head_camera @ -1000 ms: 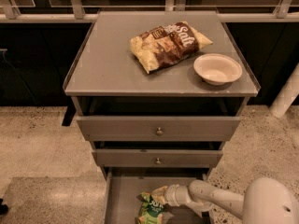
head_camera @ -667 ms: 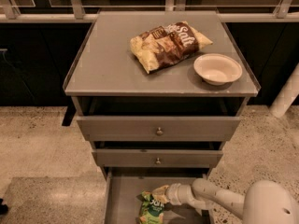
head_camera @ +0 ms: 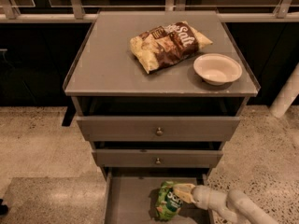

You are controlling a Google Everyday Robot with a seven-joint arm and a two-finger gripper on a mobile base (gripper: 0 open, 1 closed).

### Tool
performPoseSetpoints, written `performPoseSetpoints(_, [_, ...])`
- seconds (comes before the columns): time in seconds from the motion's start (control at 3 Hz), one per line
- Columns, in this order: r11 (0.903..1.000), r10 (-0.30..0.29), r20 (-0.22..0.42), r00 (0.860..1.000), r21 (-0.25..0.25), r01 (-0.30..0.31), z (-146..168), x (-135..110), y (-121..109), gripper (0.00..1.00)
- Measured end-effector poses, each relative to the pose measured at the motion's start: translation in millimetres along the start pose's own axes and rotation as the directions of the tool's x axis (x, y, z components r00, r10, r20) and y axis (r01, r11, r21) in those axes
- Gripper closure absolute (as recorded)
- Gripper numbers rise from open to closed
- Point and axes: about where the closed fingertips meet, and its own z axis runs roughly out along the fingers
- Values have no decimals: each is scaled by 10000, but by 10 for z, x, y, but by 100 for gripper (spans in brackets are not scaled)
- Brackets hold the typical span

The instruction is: Pick green rice chip bag from bottom drawer and place on counter

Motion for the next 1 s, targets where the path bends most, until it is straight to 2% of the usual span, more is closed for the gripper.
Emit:
performPoseSetpoints(0.33, [9981, 425, 1499, 9878, -495, -355, -740, -370, 313, 100])
performPoseSetpoints(0.67, [9928, 153, 2466, 9690, -1187, 145, -1284, -888, 564, 100])
performPoseSetpoints(1.0, [9789, -191, 2901, 9568, -1891, 769, -1529, -1437, 636, 100])
